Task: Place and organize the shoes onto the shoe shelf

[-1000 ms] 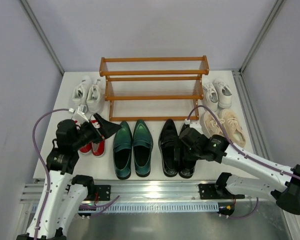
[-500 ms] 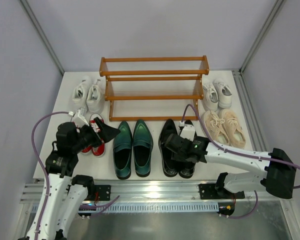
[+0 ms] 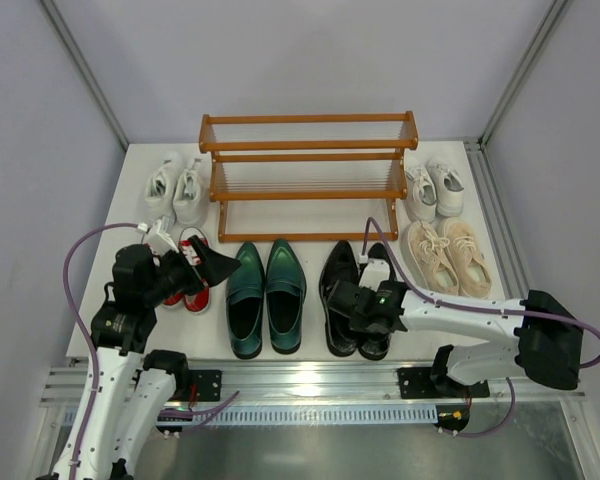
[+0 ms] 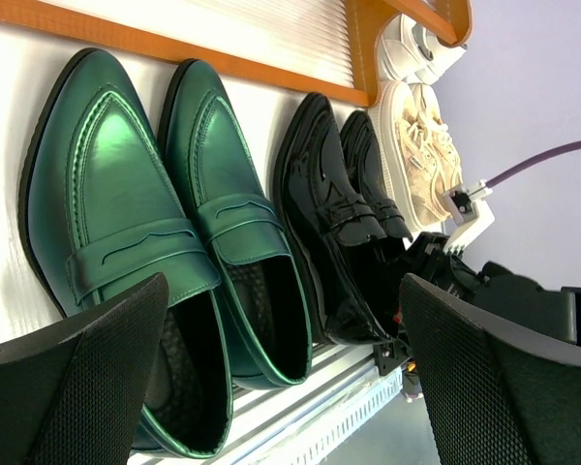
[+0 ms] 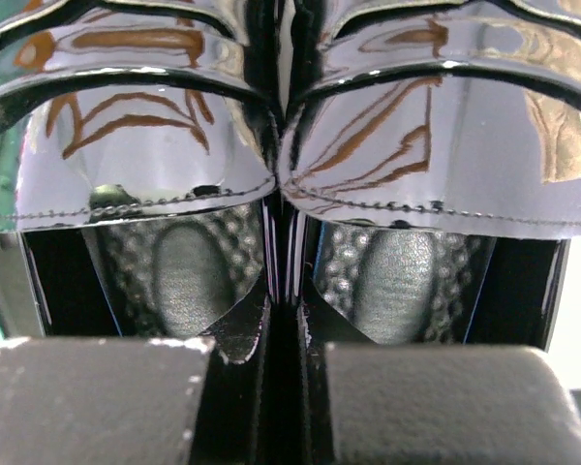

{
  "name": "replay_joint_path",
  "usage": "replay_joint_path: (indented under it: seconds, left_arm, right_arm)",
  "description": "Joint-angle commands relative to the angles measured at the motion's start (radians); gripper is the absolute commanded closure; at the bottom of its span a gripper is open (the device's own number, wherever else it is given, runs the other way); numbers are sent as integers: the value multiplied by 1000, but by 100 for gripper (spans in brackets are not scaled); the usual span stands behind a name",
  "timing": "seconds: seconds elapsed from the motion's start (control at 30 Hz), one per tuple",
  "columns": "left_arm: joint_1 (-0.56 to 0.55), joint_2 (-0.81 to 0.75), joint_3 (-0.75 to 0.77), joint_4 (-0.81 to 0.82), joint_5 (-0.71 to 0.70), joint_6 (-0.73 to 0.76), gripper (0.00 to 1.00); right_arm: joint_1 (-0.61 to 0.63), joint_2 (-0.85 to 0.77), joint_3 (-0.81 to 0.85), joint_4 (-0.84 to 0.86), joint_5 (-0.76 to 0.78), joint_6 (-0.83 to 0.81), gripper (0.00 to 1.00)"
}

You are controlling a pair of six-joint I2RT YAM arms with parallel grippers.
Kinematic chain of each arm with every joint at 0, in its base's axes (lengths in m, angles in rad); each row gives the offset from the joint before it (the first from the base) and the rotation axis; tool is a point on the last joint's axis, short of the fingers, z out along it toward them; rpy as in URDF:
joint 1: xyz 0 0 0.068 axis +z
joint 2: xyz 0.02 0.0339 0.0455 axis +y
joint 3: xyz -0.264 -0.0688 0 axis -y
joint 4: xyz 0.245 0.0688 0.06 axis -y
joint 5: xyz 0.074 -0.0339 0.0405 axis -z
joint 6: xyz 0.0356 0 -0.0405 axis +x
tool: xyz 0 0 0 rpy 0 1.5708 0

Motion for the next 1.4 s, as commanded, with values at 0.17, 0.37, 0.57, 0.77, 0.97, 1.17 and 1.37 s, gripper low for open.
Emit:
replay_joint_path:
  seconds: [0.17,0.37,0.57,0.77,0.97,1.17,1.37]
  left_arm:
    - [-4,-13,26,-17,-7,17,0]
    - [-4,-29,37,-38,-15,25,0]
    - [-4,-46,43,-58,-18,28,0]
    - [-3,-71,63,-87,-30,35,0]
    - [-4,-91,81,-112,-36,35,0]
    - [-4,-108,99,-143,-50,48,0]
    - [-4,-106,90,-129,-44,42,0]
  right_arm:
    - [110,-74,246,-187,151,-106,96]
    - [109,-108,297,-201,239,-180,96]
    - [26,-96,311,-106,280,-310,96]
    - [-124,-73,300,62,195,-468,96]
    - [-206,-16,307,159,101,-576,96]
    - [-206,12,298,159,47,-579,96]
    - [-207,21,297,190,114,-632,96]
